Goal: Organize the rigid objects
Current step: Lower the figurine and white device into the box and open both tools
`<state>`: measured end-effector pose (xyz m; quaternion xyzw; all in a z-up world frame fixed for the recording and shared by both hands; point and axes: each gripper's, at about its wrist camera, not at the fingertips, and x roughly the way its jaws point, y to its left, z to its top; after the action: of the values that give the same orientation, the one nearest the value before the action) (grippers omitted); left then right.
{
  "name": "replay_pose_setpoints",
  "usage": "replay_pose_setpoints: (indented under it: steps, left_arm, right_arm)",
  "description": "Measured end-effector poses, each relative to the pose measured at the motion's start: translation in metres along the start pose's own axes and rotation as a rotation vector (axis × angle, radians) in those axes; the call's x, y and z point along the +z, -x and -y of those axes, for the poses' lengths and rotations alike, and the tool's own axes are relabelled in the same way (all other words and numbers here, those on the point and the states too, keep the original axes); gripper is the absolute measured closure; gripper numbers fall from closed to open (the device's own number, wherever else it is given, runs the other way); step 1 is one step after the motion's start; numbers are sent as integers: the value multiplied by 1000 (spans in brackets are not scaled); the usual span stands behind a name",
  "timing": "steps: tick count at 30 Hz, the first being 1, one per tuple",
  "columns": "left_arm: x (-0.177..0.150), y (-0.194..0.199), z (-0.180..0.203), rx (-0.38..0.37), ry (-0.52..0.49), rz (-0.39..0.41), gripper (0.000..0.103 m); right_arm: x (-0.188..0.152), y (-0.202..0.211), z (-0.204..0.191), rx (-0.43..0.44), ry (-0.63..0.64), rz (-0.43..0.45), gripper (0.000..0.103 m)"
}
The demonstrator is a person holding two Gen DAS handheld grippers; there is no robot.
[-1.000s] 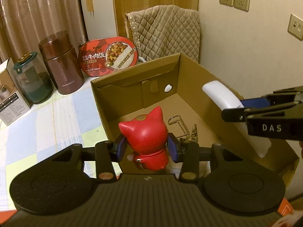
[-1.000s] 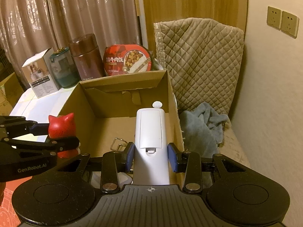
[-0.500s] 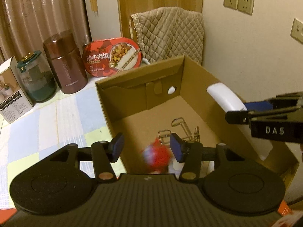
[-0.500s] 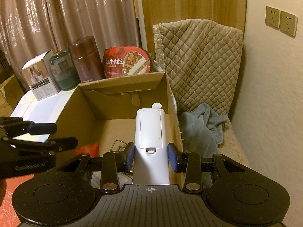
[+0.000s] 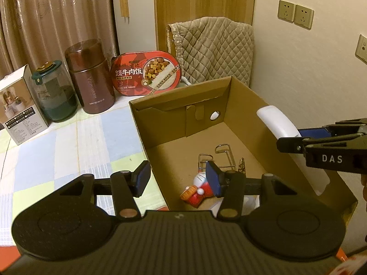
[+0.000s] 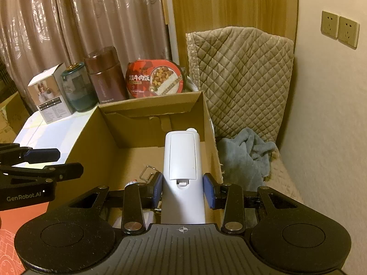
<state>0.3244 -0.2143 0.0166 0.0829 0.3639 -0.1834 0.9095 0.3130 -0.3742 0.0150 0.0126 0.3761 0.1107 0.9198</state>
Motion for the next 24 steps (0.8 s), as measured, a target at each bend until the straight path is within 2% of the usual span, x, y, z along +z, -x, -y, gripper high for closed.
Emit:
replay_pose_setpoints:
  steps: [24]
  left_arm:
    - [-1, 0, 1, -9, 7, -2, 55]
  right_arm:
    - [-4, -2, 0, -4, 5, -12, 68]
